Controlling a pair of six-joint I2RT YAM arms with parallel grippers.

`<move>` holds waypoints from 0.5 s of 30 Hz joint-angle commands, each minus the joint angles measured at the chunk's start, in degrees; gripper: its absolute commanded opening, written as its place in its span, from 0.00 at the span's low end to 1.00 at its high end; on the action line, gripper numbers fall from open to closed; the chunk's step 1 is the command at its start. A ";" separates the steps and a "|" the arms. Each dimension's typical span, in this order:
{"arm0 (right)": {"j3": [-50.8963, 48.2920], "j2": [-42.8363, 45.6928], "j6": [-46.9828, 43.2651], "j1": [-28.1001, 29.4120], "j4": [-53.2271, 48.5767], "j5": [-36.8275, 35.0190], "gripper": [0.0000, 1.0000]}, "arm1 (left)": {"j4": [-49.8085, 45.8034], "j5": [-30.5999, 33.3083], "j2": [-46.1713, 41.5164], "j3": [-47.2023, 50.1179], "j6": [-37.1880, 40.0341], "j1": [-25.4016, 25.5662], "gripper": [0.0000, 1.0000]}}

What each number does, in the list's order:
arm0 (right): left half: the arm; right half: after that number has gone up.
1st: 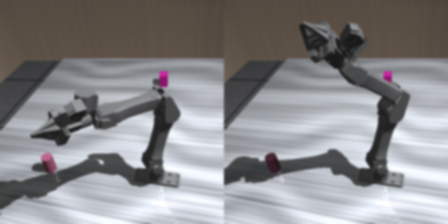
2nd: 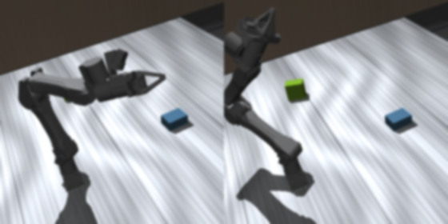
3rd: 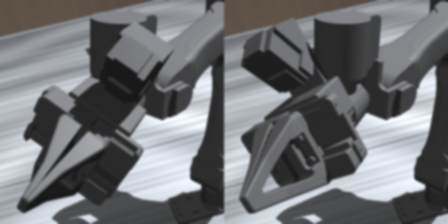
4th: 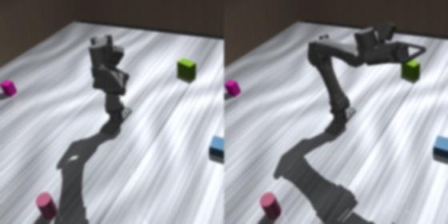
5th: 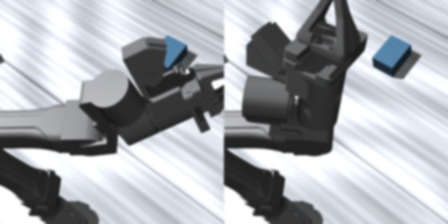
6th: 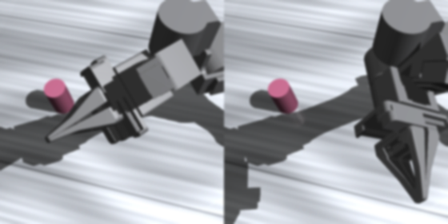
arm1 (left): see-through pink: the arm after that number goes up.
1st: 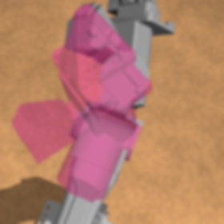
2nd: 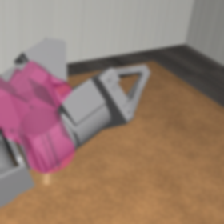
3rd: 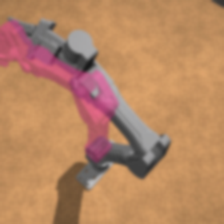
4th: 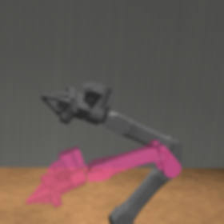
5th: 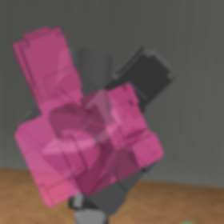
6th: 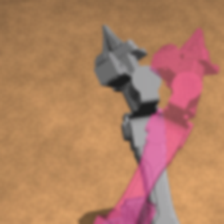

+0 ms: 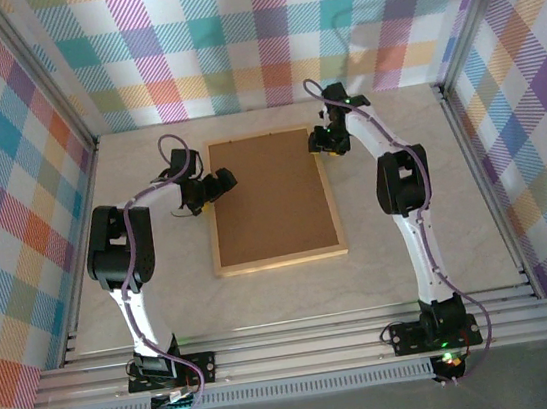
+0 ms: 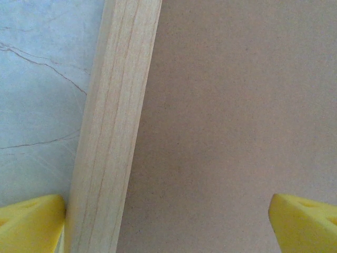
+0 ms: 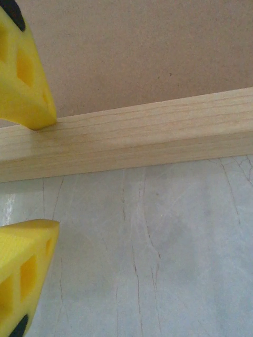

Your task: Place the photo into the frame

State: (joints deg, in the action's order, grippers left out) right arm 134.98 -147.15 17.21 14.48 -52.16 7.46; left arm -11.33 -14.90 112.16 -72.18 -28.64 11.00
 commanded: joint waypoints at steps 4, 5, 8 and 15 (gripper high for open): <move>-0.90 -6.64 -0.98 5.90 -3.71 3.95 0.54 | -0.53 -5.78 1.73 -0.62 0.61 1.83 0.98; -0.83 -6.73 -0.90 6.15 -3.69 3.68 0.54 | -0.48 -5.85 1.73 -0.63 0.61 1.83 0.98; -0.68 -6.83 -0.70 6.45 -4.00 4.20 0.54 | -0.44 -6.03 1.83 -0.56 0.61 1.92 0.98; -0.55 -6.92 -0.79 7.49 -4.10 5.76 0.57 | -0.36 -6.29 1.72 -0.52 0.54 1.91 0.98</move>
State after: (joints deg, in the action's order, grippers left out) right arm 135.94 -147.89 17.08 15.51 -52.62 6.11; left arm -11.49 -14.96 112.16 -72.23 -28.40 11.00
